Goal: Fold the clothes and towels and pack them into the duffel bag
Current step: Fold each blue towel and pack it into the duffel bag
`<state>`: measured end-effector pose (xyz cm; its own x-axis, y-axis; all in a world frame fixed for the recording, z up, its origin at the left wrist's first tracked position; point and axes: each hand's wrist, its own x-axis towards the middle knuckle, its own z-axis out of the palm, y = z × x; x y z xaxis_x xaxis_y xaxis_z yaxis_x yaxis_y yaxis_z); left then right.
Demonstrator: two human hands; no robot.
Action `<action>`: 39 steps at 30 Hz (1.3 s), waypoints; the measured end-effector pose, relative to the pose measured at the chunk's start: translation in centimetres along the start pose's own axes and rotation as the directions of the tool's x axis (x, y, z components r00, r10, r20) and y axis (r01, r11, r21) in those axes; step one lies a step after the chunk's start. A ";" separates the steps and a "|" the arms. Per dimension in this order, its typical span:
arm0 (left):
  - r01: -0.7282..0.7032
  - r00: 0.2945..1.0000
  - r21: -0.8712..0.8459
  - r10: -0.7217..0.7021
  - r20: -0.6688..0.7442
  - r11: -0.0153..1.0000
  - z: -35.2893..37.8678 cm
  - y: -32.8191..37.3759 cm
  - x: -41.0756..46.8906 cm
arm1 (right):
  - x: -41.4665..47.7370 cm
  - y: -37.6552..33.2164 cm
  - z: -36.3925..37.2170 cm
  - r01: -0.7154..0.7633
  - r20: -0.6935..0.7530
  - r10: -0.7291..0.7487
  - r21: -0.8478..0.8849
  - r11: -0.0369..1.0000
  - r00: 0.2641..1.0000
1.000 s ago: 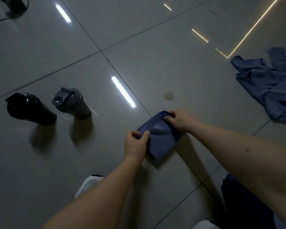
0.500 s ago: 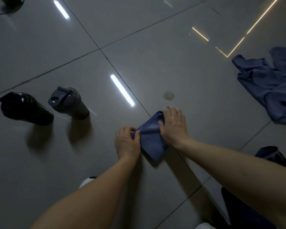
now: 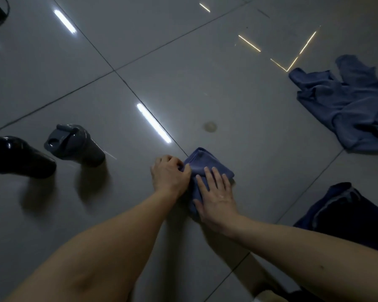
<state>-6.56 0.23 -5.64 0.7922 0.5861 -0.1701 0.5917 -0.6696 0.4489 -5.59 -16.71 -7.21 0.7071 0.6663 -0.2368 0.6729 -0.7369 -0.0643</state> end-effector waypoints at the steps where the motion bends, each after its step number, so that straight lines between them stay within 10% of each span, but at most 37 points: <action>1: -0.014 1.000 0.025 0.014 0.019 1.000 0.0 0.6 0.7 | 0.0 0.0 0.0 -0.011 -0.002 0.011 0.004 1.000 1.000; 9: -0.152 0.970 0.174 0.113 0.217 0.973 0.5 3.1 4.7 | -1.3 0.9 0.9 -0.039 -0.056 0.042 0.056 0.998 0.998; 21: -0.039 0.983 -0.075 0.051 0.179 0.996 1.0 2.3 5.6 | -0.9 0.8 1.1 0.010 0.116 -0.026 0.133 0.991 0.993; 27: -0.146 0.920 0.167 0.072 0.385 0.975 0.1 1.3 4.4 | -0.3 1.7 -0.2 -0.158 0.064 0.149 0.187 0.970 0.987; 39: 0.050 0.868 0.208 -0.145 0.475 0.977 0.4 2.3 4.5 | 0.0 1.9 -3.0 -0.244 0.221 0.190 0.251 0.937 0.956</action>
<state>-1.59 1.18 -5.75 0.6725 0.3897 -0.6292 0.6489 -0.7194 0.2479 -3.69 -17.73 -4.44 0.7562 0.4720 -0.4532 0.4032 -0.8816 -0.2455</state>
